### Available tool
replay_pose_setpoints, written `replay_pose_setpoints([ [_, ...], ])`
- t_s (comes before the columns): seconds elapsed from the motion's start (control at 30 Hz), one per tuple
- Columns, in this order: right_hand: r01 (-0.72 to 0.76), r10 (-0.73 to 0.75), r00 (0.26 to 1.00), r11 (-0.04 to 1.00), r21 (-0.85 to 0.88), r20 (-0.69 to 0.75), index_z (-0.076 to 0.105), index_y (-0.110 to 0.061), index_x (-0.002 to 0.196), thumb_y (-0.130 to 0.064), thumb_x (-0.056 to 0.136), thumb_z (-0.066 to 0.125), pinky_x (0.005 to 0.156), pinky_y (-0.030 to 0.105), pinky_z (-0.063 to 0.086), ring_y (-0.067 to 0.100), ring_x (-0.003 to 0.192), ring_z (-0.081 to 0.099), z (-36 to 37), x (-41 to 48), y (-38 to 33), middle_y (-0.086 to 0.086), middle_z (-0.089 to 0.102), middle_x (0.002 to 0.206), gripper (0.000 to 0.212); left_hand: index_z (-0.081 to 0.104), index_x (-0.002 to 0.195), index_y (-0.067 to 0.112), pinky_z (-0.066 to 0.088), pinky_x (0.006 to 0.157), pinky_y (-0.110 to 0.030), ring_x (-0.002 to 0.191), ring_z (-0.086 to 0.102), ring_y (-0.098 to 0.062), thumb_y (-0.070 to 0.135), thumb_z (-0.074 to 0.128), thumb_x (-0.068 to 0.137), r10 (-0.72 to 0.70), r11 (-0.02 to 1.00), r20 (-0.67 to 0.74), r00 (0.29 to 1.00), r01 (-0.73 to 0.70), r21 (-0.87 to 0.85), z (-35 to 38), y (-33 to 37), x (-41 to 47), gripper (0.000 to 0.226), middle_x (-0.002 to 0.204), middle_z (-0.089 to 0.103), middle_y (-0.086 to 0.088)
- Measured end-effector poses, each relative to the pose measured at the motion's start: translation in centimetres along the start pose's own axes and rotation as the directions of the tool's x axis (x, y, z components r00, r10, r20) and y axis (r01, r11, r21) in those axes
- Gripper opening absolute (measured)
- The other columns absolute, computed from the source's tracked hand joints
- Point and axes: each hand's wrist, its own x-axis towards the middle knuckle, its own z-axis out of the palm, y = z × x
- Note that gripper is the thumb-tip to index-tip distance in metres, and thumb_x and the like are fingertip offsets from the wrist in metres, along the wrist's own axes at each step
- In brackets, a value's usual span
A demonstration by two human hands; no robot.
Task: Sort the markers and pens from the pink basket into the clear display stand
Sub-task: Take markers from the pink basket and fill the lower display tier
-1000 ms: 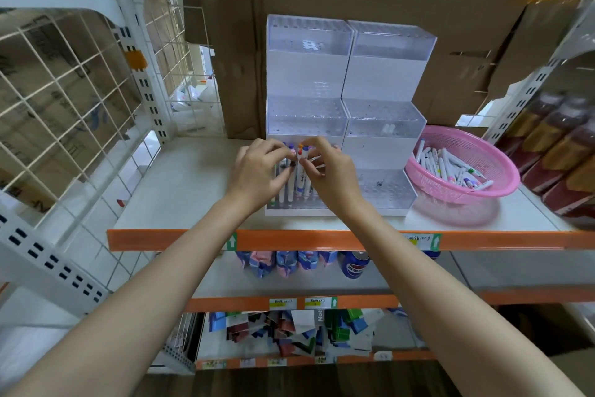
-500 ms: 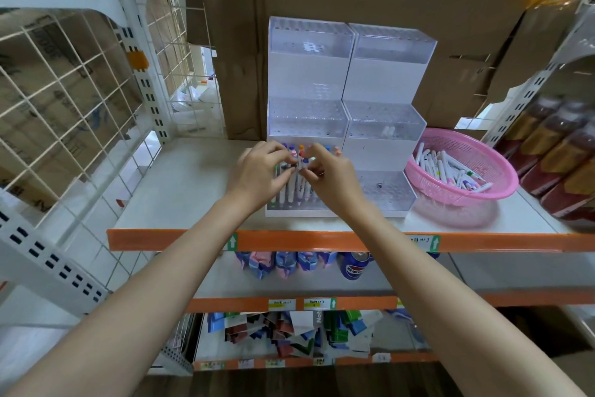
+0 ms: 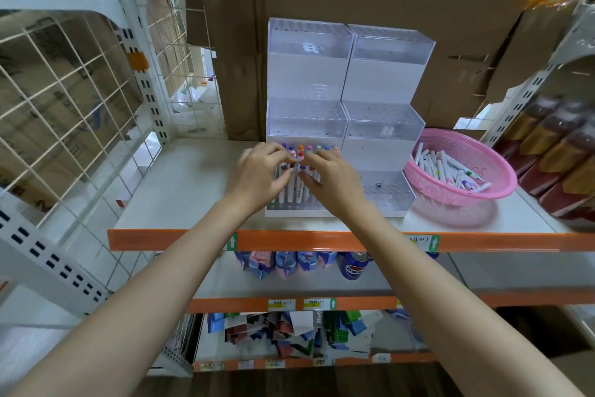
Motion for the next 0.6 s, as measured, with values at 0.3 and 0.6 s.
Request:
replay_pose_setpoints([
  [0.3, -0.013, 0.03, 0.993, 0.988, -0.151, 0.113, 0.055, -0.02, 0.129, -0.038, 0.078, 0.074, 0.097, 0.045, 0.04, 0.028, 0.113, 0.056, -0.5, -0.6, 0.7, 0.004, 0.06, 0.125, 0.057, 0.065, 0.105, 0.018, 0.039, 0.086, -0.036, 0.1, 0.058, -0.019, 0.029, 0.062, 0.087, -0.034, 0.999, -0.008, 0.999, 0.034, 0.017, 0.0, 1.3, 0.3, 0.021, 0.105, 0.065, 0.002],
  [0.6, -0.108, 0.128, 0.981, 0.985, -0.137, 0.148, 0.05, -0.022, 0.135, -0.037, 0.088, 0.062, 0.108, 0.044, 0.031, 0.025, 0.125, 0.049, -3.9, -2.4, 5.8, 0.003, 0.054, 0.136, 0.051, 0.065, 0.1, 0.017, 0.042, 0.077, -0.036, 0.093, 0.062, -0.022, 0.034, 0.061, 0.083, 0.159, 0.972, 0.065, 0.985, -0.168, 0.165, 2.9, 6.4, 3.3, 0.025, 0.098, 0.065, 0.001],
])
